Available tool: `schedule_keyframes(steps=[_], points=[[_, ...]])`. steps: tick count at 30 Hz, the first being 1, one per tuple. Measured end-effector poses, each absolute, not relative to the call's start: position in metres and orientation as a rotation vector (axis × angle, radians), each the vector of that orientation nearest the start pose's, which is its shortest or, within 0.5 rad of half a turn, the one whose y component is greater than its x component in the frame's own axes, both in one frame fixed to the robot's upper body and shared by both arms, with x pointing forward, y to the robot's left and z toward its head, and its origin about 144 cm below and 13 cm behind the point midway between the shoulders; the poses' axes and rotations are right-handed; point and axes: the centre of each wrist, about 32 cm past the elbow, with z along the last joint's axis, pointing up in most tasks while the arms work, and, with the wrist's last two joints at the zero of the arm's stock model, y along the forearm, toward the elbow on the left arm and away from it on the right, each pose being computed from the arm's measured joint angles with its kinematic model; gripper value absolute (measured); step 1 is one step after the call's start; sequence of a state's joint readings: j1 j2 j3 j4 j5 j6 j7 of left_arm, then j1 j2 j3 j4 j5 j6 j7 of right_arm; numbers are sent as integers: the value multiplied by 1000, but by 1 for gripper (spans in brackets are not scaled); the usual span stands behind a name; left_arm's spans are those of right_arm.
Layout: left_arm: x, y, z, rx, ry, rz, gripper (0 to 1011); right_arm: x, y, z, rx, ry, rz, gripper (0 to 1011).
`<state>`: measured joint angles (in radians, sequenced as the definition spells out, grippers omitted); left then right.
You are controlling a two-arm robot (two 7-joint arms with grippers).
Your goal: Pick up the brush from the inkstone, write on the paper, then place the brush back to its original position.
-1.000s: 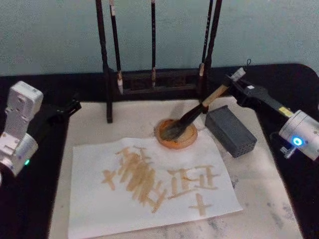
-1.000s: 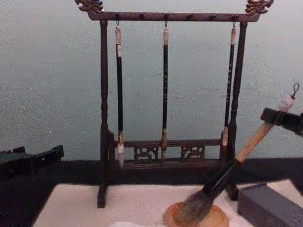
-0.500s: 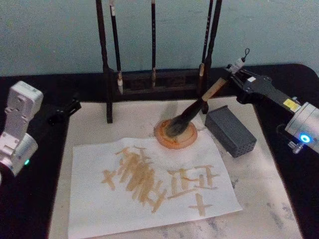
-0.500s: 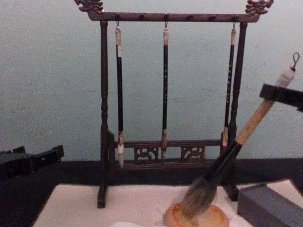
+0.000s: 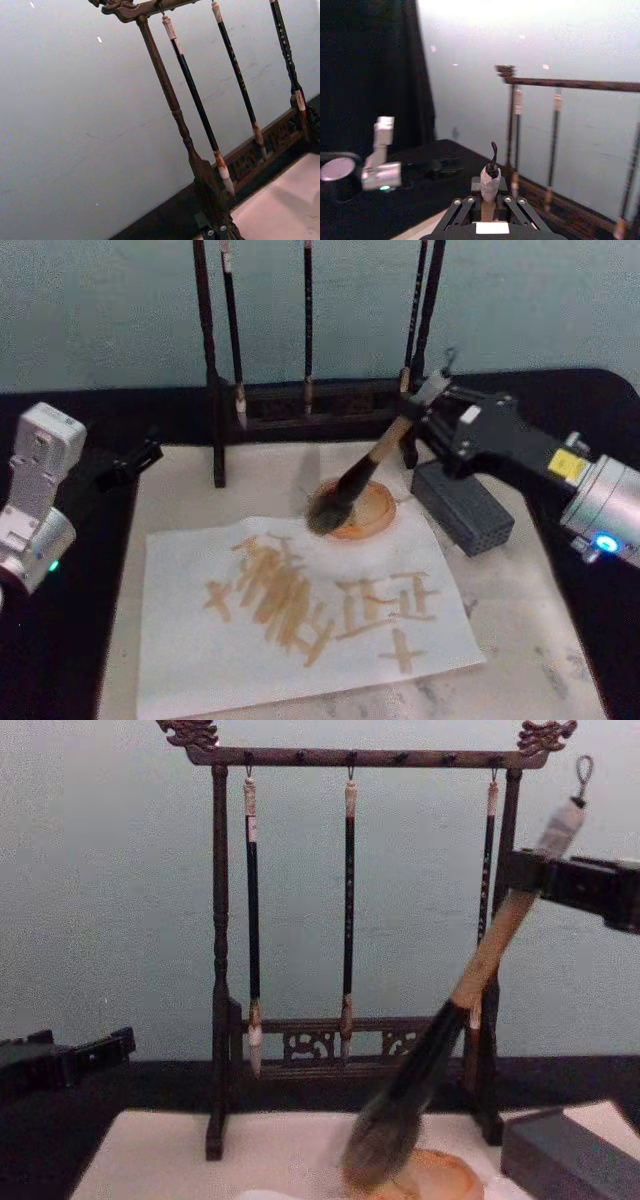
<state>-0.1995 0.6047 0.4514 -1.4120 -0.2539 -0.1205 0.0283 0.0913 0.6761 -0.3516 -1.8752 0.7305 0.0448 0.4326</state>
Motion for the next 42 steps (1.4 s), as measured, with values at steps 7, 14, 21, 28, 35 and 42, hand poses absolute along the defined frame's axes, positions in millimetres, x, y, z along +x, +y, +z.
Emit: schedule_keyframes(steps=[7, 14, 21, 28, 35, 42], points=[[489, 310, 1140, 304, -285, 1248, 1002, 433, -249, 1249, 44, -70, -597, 164], [489, 310, 1140, 304, -285, 1248, 1002, 425, -228, 1254, -28, -103, -531, 164], [489, 310, 1140, 305, -285, 1248, 1002, 423, -214, 1259, -82, -105, -480, 164], [489, 310, 1140, 304, -285, 1248, 1002, 428, -212, 1259, -96, -87, -459, 164], [489, 310, 1140, 304, -285, 1248, 1002, 433, -218, 1255, -90, -57, -460, 164], [489, 310, 1140, 305, -285, 1248, 1002, 435, -229, 1249, -82, -30, -485, 164]])
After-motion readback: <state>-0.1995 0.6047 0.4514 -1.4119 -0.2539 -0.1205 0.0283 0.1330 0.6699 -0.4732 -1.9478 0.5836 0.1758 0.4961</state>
